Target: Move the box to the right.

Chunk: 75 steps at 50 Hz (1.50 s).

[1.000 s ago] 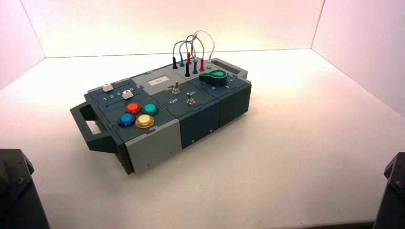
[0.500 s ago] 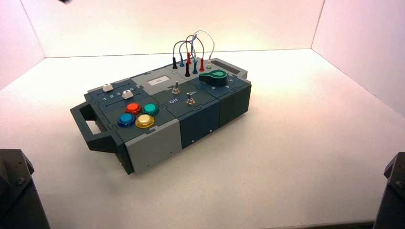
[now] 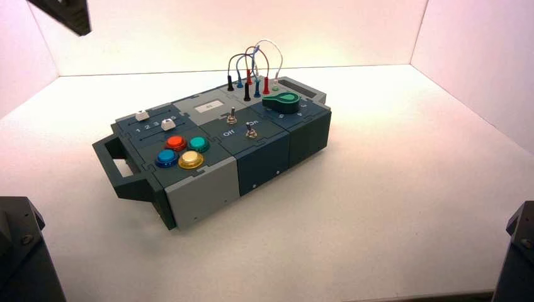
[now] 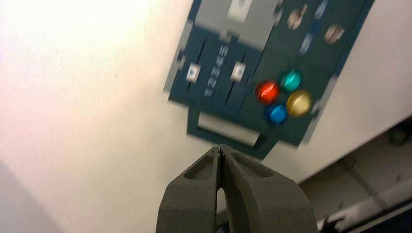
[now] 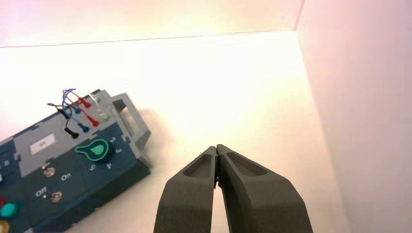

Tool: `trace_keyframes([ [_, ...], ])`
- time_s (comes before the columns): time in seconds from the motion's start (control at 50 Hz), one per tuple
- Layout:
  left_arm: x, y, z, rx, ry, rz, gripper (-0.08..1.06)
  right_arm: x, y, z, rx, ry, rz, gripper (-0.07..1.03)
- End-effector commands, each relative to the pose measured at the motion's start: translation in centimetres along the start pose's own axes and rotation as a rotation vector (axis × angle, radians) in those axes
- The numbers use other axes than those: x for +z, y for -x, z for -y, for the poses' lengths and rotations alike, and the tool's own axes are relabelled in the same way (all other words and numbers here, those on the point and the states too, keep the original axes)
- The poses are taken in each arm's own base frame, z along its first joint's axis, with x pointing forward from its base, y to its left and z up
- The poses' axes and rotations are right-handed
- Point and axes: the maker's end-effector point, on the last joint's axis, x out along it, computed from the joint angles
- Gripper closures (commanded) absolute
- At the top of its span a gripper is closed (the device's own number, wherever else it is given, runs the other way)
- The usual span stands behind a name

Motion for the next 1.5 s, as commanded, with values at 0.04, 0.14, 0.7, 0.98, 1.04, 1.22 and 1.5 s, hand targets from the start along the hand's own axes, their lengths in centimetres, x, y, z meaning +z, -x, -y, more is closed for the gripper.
trace_keyframes([
  [0.04, 0.0, 0.1, -0.6, 0.022, -0.043, -0.063, 1.01, 1.7, -0.5, -1.0, 0.034, 0.019, 0.006, 0.98],
  [0.14, -0.2, -0.4, -0.8, 0.031, -0.060, -0.107, 1.01, 2.0, -1.3, -2.3, 0.072, 0.046, -0.012, 0.98],
  [0.7, -1.3, -5.4, -0.7, 0.001, -0.078, -0.281, 1.01, 5.2, -6.0, -5.6, 0.138, 0.085, -0.070, 0.98],
  [0.98, -2.5, -8.0, -1.7, 0.039, -0.070, -0.415, 1.01, 5.6, -7.0, -6.6, 0.156, 0.097, -0.075, 0.98],
  [1.04, -2.7, -8.5, -2.0, 0.056, -0.063, -0.435, 1.01, 5.4, -7.0, -6.5, 0.155, 0.097, -0.078, 0.98],
  [1.22, -2.5, -10.3, -2.1, 0.065, -0.026, -0.456, 1.01, 5.1, -6.8, -6.5, 0.157, 0.098, -0.077, 0.98],
  [1.5, -2.7, -11.6, -2.1, 0.063, -0.013, -0.477, 1.01, 6.2, -5.9, -6.6, 0.161, 0.115, -0.043, 0.98],
])
